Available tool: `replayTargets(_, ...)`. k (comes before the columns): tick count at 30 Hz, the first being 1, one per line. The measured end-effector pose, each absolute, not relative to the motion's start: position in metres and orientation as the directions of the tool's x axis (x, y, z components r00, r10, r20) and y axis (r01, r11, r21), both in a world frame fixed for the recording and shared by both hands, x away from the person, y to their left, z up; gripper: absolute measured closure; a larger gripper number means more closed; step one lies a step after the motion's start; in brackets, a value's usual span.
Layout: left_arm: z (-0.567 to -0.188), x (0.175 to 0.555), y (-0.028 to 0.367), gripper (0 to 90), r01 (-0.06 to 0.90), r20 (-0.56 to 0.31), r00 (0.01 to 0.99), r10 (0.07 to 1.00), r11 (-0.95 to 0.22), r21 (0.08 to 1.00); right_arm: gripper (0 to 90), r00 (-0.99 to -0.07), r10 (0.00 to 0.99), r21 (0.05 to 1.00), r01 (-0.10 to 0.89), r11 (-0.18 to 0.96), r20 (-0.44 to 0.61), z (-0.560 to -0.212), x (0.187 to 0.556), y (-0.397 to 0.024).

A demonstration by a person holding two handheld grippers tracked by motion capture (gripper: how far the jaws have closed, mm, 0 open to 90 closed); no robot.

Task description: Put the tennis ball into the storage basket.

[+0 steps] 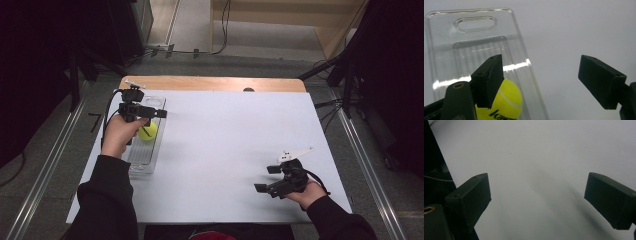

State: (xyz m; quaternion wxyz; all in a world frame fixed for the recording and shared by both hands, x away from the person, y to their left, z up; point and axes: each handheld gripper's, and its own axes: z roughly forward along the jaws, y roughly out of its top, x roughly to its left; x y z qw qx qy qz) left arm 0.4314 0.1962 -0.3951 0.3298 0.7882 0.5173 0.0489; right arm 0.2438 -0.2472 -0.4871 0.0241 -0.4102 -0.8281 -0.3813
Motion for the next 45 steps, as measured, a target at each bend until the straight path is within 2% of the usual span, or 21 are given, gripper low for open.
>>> replayTargets(29,-0.393,0.418,0.158,21.0,0.74,-0.326,0.585,0.742,-0.325,0.589,5.0,-0.663,0.66,0.616,0.696,0.37,0.353,-0.486,0.243,-0.248)
replayTargets(45,-0.395,0.407,0.147,21.0,0.717,-0.312,0.624,0.716,-0.366,0.594,5.0,-0.664,0.66,0.616,0.695,0.371,0.351,-0.486,0.243,-0.248)
